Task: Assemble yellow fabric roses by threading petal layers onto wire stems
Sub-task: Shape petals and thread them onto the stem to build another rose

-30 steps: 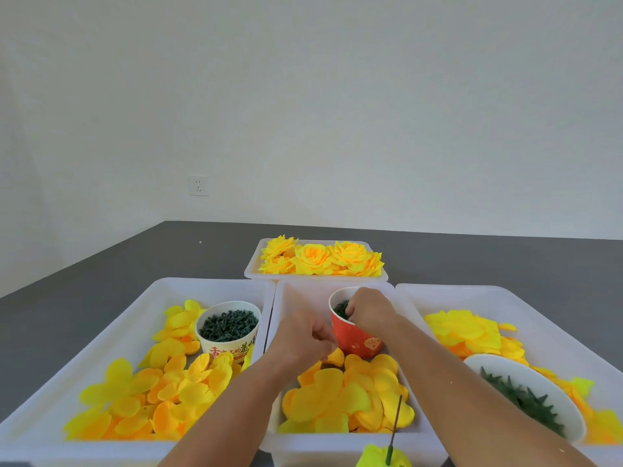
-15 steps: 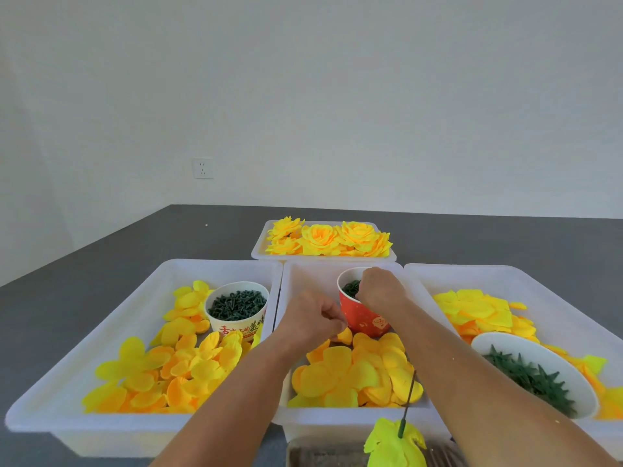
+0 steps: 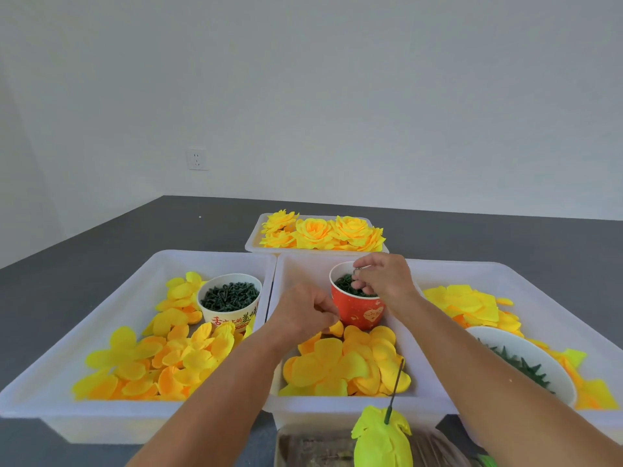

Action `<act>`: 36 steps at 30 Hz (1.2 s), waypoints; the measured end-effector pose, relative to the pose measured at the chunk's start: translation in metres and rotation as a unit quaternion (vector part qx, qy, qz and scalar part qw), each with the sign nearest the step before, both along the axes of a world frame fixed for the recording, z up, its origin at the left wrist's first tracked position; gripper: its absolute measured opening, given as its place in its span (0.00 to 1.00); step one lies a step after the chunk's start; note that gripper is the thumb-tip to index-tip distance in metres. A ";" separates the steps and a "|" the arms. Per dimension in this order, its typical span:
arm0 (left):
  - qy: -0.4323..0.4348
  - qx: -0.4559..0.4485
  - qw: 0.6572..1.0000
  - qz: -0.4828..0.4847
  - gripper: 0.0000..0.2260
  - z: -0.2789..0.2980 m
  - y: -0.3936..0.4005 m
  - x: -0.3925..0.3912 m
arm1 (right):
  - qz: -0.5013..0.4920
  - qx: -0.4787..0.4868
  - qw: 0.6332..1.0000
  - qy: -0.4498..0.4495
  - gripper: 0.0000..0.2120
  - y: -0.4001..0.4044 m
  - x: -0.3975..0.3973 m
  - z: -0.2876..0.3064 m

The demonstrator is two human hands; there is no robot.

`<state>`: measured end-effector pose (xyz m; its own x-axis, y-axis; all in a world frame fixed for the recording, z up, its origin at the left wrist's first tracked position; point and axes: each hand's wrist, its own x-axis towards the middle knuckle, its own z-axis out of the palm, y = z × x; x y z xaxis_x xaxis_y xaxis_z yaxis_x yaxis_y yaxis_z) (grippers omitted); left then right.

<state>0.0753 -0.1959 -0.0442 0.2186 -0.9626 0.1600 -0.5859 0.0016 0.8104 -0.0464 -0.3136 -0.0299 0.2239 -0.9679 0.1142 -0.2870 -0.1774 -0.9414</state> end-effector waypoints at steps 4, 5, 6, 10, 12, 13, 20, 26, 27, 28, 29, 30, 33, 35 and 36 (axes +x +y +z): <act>0.027 -0.013 0.999 0.013 0.06 0.005 0.005 -0.004 | 0.064 0.076 0.984 -0.147 0.09 0.026 -0.019 0.005; 0.041 -0.020 0.999 0.018 0.07 0.006 0.007 -0.005 | 0.082 0.091 0.977 -0.175 0.09 0.033 -0.024 0.007; 0.053 -0.028 0.998 0.024 0.08 0.008 0.010 -0.006 | 0.098 0.105 0.969 -0.200 0.08 0.039 -0.029 0.008; 0.090 -0.057 0.994 0.026 0.07 0.016 0.027 -0.013 | 0.145 0.147 0.939 -0.276 0.04 0.062 -0.050 0.018; 0.114 -0.073 0.991 0.014 0.06 0.020 0.040 -0.019 | 0.161 0.136 0.938 -0.277 0.05 0.075 -0.061 0.023; 0.129 -0.079 0.988 0.007 0.06 0.022 0.048 -0.023 | 0.168 0.123 0.940 -0.272 0.07 0.082 -0.065 0.025; 0.165 -0.115 0.977 -0.065 0.05 0.035 0.099 -0.053 | 0.197 0.066 0.937 -0.280 0.13 0.132 -0.089 0.031; 0.169 -0.131 0.973 -0.092 0.10 0.043 0.126 -0.067 | 0.186 0.009 0.943 -0.277 0.11 0.164 -0.107 0.033; 0.169 -0.133 0.972 -0.094 0.10 0.042 0.129 -0.068 | 0.182 -0.006 0.943 -0.278 0.11 0.168 -0.108 0.034; 0.173 -0.132 0.971 -0.098 0.08 0.041 0.131 -0.070 | 0.177 -0.022 0.943 -0.280 0.10 0.171 -0.109 0.035; 0.179 -0.132 0.970 -0.100 0.06 0.040 0.133 -0.071 | 0.174 -0.036 0.943 -0.283 0.10 0.173 -0.110 0.035; 0.184 -0.133 0.969 -0.100 0.06 0.039 0.134 -0.073 | 0.173 -0.046 0.942 -0.285 0.11 0.176 -0.110 0.036; 0.194 -0.150 0.965 -0.095 0.09 0.036 0.133 -0.079 | 0.181 -0.065 0.939 -0.285 0.12 0.181 -0.112 0.037; 0.211 -0.162 0.960 -0.089 0.09 0.036 0.132 -0.082 | 0.184 -0.069 0.938 -0.285 0.12 0.184 -0.113 0.037; 0.218 -0.168 0.958 -0.085 0.09 0.036 0.132 -0.083 | 0.184 -0.070 0.938 -0.285 0.11 0.185 -0.113 0.037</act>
<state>-0.0081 -0.0644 -0.0084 0.1803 -0.9008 0.3951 -0.1603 0.3694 0.9154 -0.1593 -0.1291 0.0072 0.4035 -0.8040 0.4368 0.3604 -0.2992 -0.8835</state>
